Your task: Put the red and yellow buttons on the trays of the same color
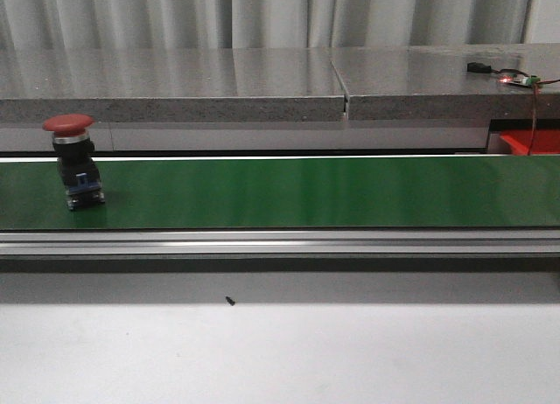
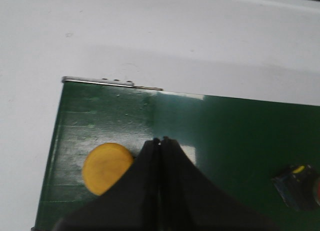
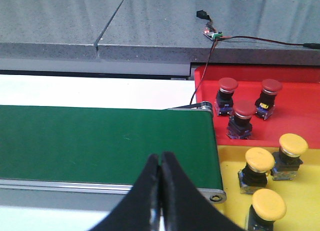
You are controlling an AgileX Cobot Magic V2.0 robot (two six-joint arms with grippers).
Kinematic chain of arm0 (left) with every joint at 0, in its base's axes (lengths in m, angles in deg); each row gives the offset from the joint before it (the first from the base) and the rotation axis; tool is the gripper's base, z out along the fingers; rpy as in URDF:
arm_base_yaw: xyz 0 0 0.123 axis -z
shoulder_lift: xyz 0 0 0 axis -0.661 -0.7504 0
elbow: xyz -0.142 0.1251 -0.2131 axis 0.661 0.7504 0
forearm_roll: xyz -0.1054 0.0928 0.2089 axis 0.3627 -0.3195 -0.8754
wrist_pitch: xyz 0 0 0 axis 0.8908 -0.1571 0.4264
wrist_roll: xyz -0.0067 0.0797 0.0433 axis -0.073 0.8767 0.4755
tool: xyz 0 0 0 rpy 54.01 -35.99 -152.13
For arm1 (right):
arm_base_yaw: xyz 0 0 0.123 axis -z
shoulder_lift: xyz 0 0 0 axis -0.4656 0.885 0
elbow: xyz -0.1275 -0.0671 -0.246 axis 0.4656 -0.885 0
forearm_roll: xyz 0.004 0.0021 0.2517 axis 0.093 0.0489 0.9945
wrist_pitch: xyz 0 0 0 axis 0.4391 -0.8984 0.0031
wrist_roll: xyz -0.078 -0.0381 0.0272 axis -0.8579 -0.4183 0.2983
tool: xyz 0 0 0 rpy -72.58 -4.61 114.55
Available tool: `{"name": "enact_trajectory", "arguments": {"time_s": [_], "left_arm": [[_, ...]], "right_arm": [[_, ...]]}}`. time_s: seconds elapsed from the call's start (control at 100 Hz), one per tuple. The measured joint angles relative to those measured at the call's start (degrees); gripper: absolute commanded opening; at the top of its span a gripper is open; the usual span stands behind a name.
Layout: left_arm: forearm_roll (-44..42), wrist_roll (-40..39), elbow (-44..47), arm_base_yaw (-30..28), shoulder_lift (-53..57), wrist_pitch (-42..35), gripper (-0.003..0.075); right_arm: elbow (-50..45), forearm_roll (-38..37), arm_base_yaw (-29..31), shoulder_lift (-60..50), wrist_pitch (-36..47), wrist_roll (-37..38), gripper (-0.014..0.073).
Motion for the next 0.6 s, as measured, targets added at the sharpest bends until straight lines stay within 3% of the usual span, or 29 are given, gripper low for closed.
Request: {"name": "enact_trajectory", "arguments": {"time_s": [0.33, 0.6], "left_arm": [[-1.1, 2.3, 3.8, 10.4, 5.1, 0.3, -0.0019], [-1.2, 2.3, 15.1, 12.0, 17.0, -2.3, -0.0019]], "right_arm": [[0.0, 0.0, 0.0, 0.0, 0.0, 0.0, -0.0067], [0.0, 0.0, 0.0, 0.0, 0.0, 0.0, -0.0067]]}}
